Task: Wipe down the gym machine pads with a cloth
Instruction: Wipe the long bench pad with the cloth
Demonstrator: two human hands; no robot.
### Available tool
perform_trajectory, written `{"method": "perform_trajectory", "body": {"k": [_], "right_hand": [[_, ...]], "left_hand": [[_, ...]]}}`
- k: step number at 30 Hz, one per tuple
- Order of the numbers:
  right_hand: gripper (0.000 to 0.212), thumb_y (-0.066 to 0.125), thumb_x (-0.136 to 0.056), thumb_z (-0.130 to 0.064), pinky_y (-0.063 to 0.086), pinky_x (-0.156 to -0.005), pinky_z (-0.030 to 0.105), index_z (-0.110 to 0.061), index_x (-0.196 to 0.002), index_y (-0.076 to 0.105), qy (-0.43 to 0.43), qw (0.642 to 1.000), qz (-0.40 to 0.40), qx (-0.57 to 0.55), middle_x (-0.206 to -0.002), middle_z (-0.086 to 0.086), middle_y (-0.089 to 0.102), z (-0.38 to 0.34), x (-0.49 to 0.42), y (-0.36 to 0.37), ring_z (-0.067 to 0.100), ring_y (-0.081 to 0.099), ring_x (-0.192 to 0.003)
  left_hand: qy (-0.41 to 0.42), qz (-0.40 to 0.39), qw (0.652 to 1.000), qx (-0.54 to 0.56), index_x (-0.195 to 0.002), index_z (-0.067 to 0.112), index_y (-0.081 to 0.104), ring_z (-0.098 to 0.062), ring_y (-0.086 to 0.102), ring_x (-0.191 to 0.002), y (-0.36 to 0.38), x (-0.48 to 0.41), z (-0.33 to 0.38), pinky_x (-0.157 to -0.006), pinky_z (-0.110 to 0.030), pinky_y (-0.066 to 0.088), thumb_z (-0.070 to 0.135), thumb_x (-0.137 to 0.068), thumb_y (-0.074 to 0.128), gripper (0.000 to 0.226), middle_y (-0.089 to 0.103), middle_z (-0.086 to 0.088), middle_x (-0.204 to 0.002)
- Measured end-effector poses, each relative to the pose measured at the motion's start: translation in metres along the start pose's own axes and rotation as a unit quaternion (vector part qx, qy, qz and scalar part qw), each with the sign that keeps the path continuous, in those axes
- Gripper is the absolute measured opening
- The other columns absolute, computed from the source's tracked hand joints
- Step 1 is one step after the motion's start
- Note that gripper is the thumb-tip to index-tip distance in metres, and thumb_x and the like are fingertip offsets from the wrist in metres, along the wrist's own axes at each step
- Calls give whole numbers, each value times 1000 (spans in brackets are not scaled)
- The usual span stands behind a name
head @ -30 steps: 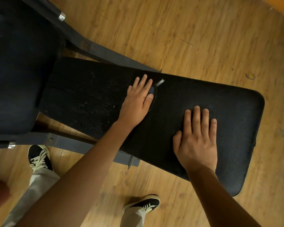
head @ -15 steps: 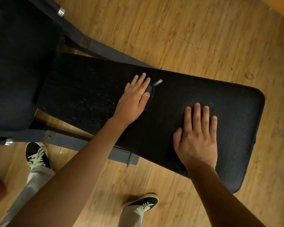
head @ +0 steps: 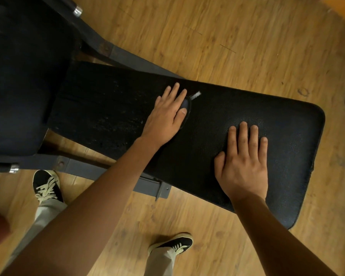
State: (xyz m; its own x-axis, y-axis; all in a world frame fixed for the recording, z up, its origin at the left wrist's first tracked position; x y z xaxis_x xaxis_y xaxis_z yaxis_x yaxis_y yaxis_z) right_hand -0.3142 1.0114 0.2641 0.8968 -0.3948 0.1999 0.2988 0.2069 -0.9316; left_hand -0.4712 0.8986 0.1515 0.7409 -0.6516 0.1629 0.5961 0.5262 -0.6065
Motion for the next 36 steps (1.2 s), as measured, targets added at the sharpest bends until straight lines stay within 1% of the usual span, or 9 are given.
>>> {"method": "perform_trajectory", "body": {"k": [5, 10, 15, 18, 23, 27, 29, 33, 36], "right_hand": [[66, 29, -104, -39, 8, -127, 54, -5, -160, 25, 2, 1000, 1, -1, -167, 21, 19, -2, -1, -1, 37, 9, -157], [66, 29, -104, -39, 8, -127, 55, -5, -160, 25, -3, 1000, 5, 0, -167, 22, 19, -1, 0, -1, 38, 10, -157], [66, 29, -104, -39, 10, -127, 55, -5, -160, 25, 1, 1000, 5, 1, -167, 22, 19, -2, 0, -1, 38, 10, -157], [66, 29, -104, -39, 10, -127, 55, -5, -160, 26, 3, 1000, 6, -1, -167, 22, 20, -3, 0, -2, 38, 10, -157], [65, 28, -104, -39, 10, -127, 55, -5, -160, 25, 0, 1000, 7, 1, -167, 22, 19, -3, 1, -3, 38, 10, -157], [65, 26, -105, -39, 9, -127, 55, -5, -160, 25, -3, 1000, 10, -4, -167, 22, 19, -3, 1, -2, 38, 9, -157], [65, 26, -105, -38, 9, -127, 55, -5, -160, 25, -4, 1000, 12, -8, -167, 22, 19, -3, 1, -2, 38, 10, -157], [65, 26, -105, -39, 9, -127, 55, -5, -160, 25, -4, 1000, 5, -8, -167, 22, 19, -2, 1, -1, 38, 9, -157], [66, 25, -105, -40, 8, -127, 54, -6, -161, 23, -5, 1000, -9, -4, -168, 21, 18, -4, 0, 0, 38, 8, -157]], "left_hand": [[-33, 14, 999, -34, -161, 21, 23, -19, 1, -157, 10, 45, -11, -125, -42, 3, 36, -109, 30, 55, 11, -4, -170], [-17, 14, 996, -81, -161, 20, 24, -22, 6, -157, 7, 24, -8, -123, -45, -4, 34, -107, 26, 55, 16, -6, -169], [-24, 7, 999, -40, -162, 17, 19, -21, 1, -157, 9, 32, -10, -125, -43, 1, 32, -110, 29, 55, 8, -7, -170], [-22, -7, 999, -37, -162, 17, 17, -19, 0, -157, 10, 44, -14, -126, -41, 3, 32, -110, 28, 55, 6, -6, -171], [-40, -26, 998, -41, -162, 22, 12, -12, -8, -155, 20, 93, -34, -125, -35, -3, 35, -110, 27, 55, -1, 1, -171], [-63, 1, 998, -27, -160, 20, 20, -12, -4, -157, 23, 133, -43, -126, -36, 0, 34, -111, 28, 52, 4, 1, -170], [-72, 13, 997, -25, -160, 18, 24, -11, -3, -157, 24, 144, -44, -125, -34, -2, 35, -111, 26, 52, 7, 0, -170], [-80, 24, 996, -24, -160, 17, 28, -10, -2, -157, 25, 145, -46, -124, -32, -4, 37, -110, 23, 53, 12, -1, -170], [-79, 19, 996, -23, -160, 18, 28, -11, -1, -157, 26, 142, -47, -124, -31, -5, 37, -111, 23, 53, 11, 1, -170]]}}
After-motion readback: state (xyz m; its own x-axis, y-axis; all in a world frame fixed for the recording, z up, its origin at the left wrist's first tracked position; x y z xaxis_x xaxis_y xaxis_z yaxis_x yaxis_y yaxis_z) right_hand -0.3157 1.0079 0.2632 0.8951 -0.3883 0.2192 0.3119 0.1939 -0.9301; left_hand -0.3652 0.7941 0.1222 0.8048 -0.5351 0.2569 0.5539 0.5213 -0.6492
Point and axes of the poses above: each hand's wrist, its own x-axis away from the middle knuckle, its own y-axis out of the palm, z = x × y, the point moved 10 cm from there along -x, towards the middle knuckle
